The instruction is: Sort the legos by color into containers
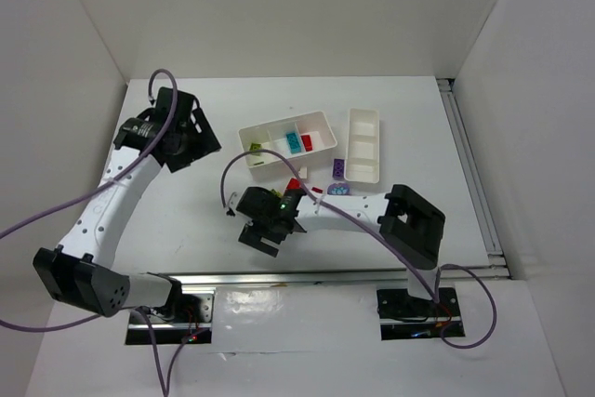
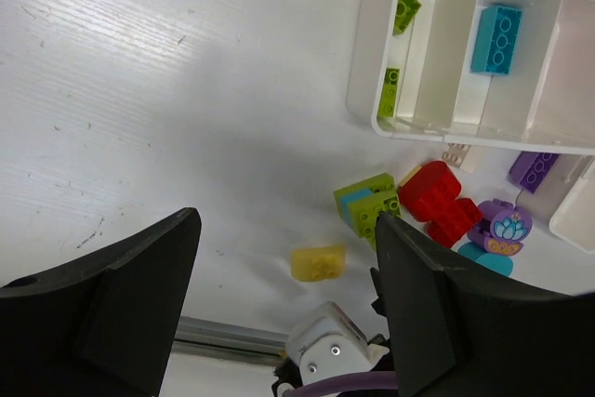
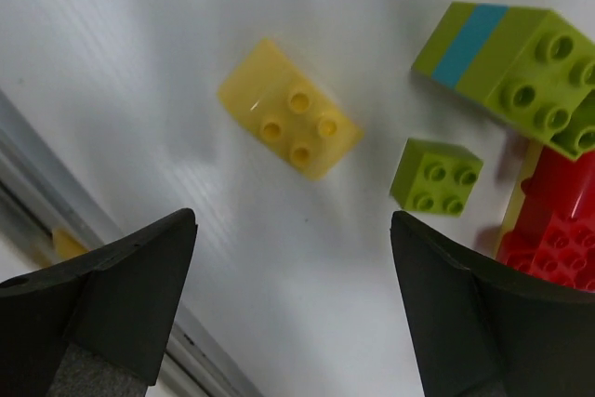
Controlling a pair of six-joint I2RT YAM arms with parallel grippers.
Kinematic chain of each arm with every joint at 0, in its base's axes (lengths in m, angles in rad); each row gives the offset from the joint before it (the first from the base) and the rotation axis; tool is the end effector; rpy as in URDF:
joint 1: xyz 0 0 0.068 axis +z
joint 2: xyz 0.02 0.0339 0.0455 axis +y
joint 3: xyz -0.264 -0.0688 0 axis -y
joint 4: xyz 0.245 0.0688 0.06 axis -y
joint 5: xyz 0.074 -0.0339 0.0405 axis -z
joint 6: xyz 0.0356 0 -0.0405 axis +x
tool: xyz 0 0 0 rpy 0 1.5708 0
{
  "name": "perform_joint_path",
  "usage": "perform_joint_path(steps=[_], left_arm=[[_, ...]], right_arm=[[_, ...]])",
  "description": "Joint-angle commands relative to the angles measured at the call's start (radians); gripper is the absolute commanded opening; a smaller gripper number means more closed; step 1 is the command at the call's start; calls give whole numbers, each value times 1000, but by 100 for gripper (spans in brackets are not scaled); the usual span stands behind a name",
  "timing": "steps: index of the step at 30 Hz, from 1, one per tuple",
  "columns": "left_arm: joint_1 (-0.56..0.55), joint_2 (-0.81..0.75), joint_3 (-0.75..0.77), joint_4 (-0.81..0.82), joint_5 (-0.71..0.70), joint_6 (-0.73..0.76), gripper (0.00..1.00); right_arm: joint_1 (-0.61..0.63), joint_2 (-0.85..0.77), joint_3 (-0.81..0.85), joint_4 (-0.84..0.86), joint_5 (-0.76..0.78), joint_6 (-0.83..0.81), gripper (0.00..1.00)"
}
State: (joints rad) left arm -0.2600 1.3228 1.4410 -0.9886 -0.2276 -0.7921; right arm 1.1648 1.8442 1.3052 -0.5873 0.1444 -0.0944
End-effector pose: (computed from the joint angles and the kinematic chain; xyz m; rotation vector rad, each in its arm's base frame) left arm 0.2547 -0.0595 0.3748 -0.7335 2.3076 -0.2046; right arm 0.1545 0.3465 0.1948 -1.5447 2.1949 0.1423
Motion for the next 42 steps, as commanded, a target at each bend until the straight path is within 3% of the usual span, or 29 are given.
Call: perform_joint_path(steps=[1,7,9,13,22,27,34,42], left_arm=[[44,-16,-10,45,39,30,86],[125,-7,-20,77,92,39,86],[149,3,-30,87,128,39,86],[174,12,-40,110,163,48,86],[202,52,-11,120,194,48,85],[211,62,-11,120,203,57,85],[220,72,-21,130,212,67,85],[229,72,-40,148,231,67,85]], right_arm=[[-19,29,43,108,17,-63,91],[-74,85,52,147,-31,-84,74],[-90,86,52,158,-66,-94,73],[-102,125,87,158,-98,-113,73],[-102,159,120,158,-140,-122,84],[-82,188,160,147,-186,-122,84],[-59,208,160,147,-197,-102,76],[-59,118,65,147,-187,-44,60]])
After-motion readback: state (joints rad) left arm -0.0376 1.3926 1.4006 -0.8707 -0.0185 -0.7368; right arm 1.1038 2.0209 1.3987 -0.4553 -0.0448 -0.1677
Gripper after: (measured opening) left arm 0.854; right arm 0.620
